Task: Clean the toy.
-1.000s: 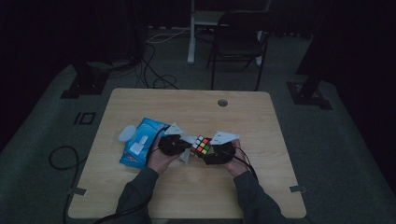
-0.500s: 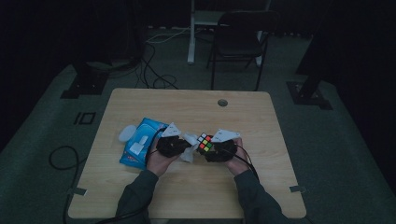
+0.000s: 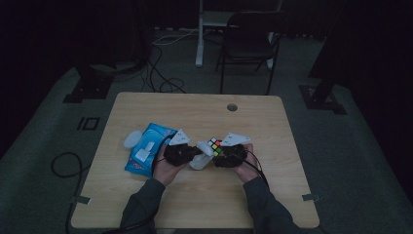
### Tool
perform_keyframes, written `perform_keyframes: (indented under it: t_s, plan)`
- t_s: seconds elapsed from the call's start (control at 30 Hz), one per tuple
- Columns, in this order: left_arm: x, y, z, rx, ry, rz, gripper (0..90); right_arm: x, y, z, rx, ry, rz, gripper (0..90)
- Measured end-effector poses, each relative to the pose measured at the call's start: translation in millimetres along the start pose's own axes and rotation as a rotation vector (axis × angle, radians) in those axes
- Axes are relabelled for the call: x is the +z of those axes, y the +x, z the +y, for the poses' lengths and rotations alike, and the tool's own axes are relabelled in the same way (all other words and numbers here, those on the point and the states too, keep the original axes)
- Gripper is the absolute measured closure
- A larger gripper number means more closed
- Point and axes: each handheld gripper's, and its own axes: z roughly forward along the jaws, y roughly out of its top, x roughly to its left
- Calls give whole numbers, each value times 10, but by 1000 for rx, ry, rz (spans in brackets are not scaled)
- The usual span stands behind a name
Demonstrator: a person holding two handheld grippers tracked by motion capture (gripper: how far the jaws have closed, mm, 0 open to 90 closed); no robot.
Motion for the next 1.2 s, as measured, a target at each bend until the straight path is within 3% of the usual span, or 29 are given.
perform_keyframes:
  t_s: [0.13, 0.33, 0.53, 0.93, 1.2]
  plan:
    - [10, 0, -14, -5, -7, -24, 878, 7, -3, -3, 7, -3, -4, 339]
    - [39, -19, -18, 14, 12, -17, 878, 8, -9, -8, 8, 3, -9, 339]
    - [99, 4, -69, -5, 30, -25, 878, 7, -26, -11, 28, -6, -5, 339]
    - [247, 5, -154, -3, 109, -19, 877, -26, -46, 23, 42, -30, -11, 339]
    - [246, -51, -126, 3, 93, -44, 876, -10, -51, 45, 60, -37, -10, 339]
